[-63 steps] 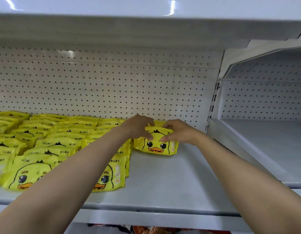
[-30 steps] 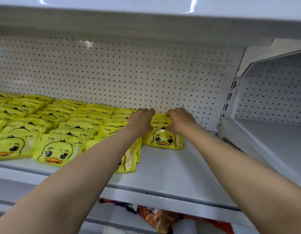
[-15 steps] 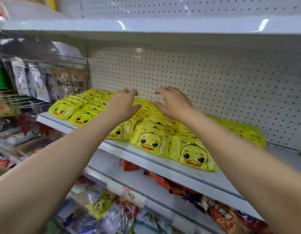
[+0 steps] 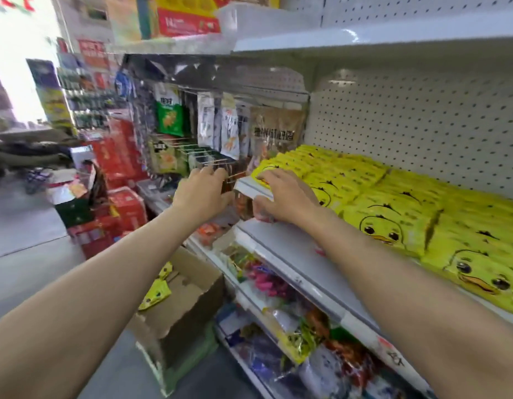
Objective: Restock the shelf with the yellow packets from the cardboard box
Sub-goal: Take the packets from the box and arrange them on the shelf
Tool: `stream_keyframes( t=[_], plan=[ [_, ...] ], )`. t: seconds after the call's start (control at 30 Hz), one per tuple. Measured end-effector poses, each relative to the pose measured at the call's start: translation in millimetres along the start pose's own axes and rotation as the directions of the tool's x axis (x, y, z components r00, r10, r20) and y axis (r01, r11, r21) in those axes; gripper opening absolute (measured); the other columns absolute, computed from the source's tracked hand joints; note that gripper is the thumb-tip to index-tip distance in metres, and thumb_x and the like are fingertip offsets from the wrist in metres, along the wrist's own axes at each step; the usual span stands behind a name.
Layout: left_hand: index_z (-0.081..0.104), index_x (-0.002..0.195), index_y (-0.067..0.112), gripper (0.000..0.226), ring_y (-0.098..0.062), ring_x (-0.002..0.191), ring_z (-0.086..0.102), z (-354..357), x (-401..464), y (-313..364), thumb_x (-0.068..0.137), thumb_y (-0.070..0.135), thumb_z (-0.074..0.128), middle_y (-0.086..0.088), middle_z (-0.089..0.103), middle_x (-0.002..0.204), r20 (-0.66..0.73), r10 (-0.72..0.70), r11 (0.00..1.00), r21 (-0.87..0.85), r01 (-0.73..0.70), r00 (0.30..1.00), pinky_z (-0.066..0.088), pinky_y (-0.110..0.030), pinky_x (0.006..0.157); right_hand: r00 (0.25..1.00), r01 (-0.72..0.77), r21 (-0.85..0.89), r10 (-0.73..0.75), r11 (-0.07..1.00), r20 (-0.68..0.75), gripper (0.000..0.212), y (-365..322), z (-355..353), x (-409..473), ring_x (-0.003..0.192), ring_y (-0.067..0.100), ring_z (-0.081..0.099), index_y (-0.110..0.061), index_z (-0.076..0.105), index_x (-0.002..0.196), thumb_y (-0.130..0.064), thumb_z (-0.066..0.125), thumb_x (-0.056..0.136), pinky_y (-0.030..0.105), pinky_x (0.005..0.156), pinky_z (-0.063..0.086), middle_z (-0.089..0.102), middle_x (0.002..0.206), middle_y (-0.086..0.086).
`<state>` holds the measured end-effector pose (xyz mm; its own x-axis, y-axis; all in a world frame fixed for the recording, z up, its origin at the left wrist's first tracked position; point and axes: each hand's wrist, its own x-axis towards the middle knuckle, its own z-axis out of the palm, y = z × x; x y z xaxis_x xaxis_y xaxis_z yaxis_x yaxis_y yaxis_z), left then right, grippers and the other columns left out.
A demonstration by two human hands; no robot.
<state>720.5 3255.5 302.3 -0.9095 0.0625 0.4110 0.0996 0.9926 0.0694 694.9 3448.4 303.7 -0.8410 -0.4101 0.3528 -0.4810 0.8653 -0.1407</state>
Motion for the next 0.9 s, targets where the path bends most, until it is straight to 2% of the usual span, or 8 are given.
stream_keyframes(
  t=[0.07,0.2,0.3,0.37,0.53,0.7,0.9],
  plan=[
    [0.049,0.129,0.017,0.049,-0.037,0.114,0.050,10.6,-2.4,-34.8,0.092,0.049,0.055,-0.013,0.055,0.119,0.029,-0.040,0.999,0.002,0.040,0.999,0.051,-0.048,0.085,0.999,0.036,-0.002,-0.036,0.999,0.012,0.049,-22.5,20.1,18.6,0.129,0.027,0.045,-0.023,0.053,0.134,-0.044,0.059,0.091,0.041,0.102,0.042,0.053,0.135,0.003],
    [0.050,0.129,0.018,0.049,-0.036,0.115,0.050,40.2,-3.2,-96.9,0.092,0.048,0.055,-0.013,0.055,0.121,0.059,-0.121,0.993,0.003,0.121,0.991,0.050,-0.047,0.086,0.989,0.109,-0.005,-0.108,0.994,0.100,0.049,-52.3,68.8,63.6,0.131,0.027,0.041,-0.022,0.048,0.139,-0.042,0.057,0.095,0.036,0.103,0.037,0.048,0.141,0.004],
    [0.049,0.130,0.020,0.047,-0.036,0.118,0.049,70.7,0.9,-138.0,0.092,0.046,0.055,-0.011,0.052,0.127,0.092,-0.179,0.984,-0.002,0.179,0.980,0.050,-0.047,0.085,0.975,0.148,0.038,-0.152,0.988,0.162,0.050,-69.5,114.4,101.2,0.132,0.027,0.040,-0.023,0.045,0.140,-0.045,0.056,0.096,0.041,0.104,0.041,0.047,0.141,0.003],
    [0.050,0.128,0.021,0.044,-0.035,0.115,0.050,94.9,8.1,-165.3,0.092,0.045,0.054,-0.010,0.053,0.124,0.111,-0.218,0.976,0.005,0.219,0.970,0.050,-0.047,0.084,0.963,0.165,0.050,-0.172,0.985,0.207,0.050,-79.2,146.6,127.2,0.132,0.025,0.041,-0.025,0.046,0.140,-0.046,0.055,0.095,0.044,0.100,0.046,0.048,0.140,0.000],
    [0.051,0.131,0.024,0.046,-0.032,0.114,0.052,166.6,38.9,-236.3,0.091,0.046,0.056,-0.007,0.055,0.122,0.174,-0.323,0.946,0.027,0.324,0.930,0.049,-0.043,0.084,0.920,0.210,0.102,-0.232,0.972,0.317,0.050,-95.5,245.1,206.0,0.133,0.026,0.041,-0.026,0.045,0.140,-0.046,0.054,0.095,0.045,0.101,0.045,0.048,0.141,0.001],
    [0.049,0.130,0.022,0.047,-0.034,0.116,0.051,261.4,59.4,-297.6,0.091,0.047,0.057,-0.009,0.053,0.128,0.318,-0.434,0.894,0.035,0.447,0.843,0.050,-0.046,0.084,0.832,0.218,0.115,-0.246,0.969,0.497,0.046,-97.1,361.4,271.9,0.128,0.031,0.045,-0.018,0.051,0.134,-0.042,0.058,0.095,0.040,0.098,0.042,0.051,0.137,0.008],
    [0.052,0.129,0.019,0.047,-0.035,0.116,0.051,375.3,49.1,-337.1,0.092,0.047,0.056,-0.012,0.054,0.123,0.528,-0.515,0.811,0.044,0.584,0.675,0.049,-0.045,0.089,0.607,0.175,0.151,-0.228,0.973,0.761,0.051,-80.8,506.8,286.6,0.124,0.035,0.051,-0.013,0.053,0.130,-0.044,0.062,0.090,0.045,0.099,0.045,0.057,0.130,0.016]
  ],
)
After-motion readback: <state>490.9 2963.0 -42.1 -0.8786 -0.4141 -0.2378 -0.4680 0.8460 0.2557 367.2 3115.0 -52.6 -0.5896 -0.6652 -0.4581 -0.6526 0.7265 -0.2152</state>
